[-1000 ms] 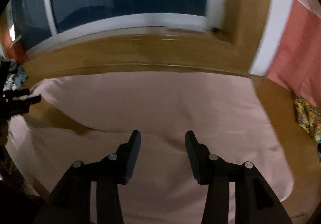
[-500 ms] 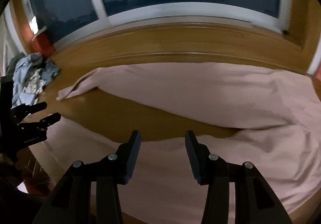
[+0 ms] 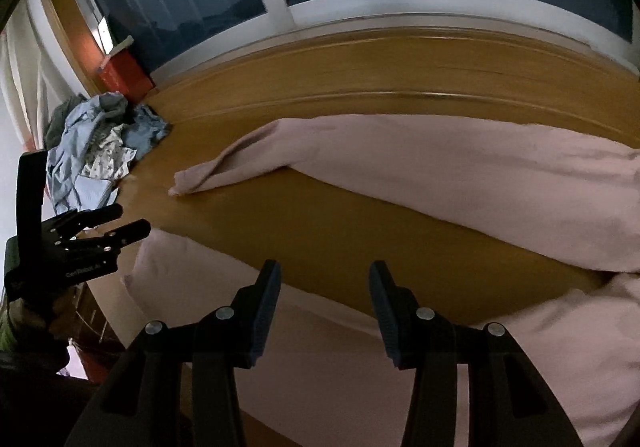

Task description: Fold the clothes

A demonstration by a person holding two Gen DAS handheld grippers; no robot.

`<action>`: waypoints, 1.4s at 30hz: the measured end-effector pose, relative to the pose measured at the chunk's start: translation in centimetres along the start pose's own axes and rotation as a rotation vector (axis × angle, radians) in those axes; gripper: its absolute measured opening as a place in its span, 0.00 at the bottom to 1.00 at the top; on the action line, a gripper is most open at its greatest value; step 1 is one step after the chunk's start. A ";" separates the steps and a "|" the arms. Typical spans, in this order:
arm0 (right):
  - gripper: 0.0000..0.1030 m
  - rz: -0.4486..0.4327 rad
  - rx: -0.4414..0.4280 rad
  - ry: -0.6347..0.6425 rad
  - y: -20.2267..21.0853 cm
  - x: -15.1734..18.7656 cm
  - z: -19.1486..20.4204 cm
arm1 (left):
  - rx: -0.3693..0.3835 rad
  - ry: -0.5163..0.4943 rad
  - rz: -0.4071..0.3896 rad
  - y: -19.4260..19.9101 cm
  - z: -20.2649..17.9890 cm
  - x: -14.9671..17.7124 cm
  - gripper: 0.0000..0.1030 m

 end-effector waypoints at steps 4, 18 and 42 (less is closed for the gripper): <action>0.45 0.004 0.008 -0.052 -1.3 -1.9 3.4 | 0.040 -0.091 -0.016 -0.9 2.6 -1.3 0.67; 0.45 0.094 -0.063 -0.158 -11.0 -13.3 11.4 | 0.268 -0.287 -0.011 -4.0 8.1 -4.1 0.67; 0.02 0.064 -0.014 -0.057 -7.2 -14.2 13.8 | 0.318 -0.208 0.039 -6.0 12.2 -4.8 0.67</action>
Point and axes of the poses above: each gripper's, at about its wrist camera, not at the fingertips, and y roughly against the way its jaws point, z to its left, x to its underside, the point moved 2 cm from there along -y, roughly the way its jaws point, and after that the axes turned 13 degrees about y, right-handed, at the moved point
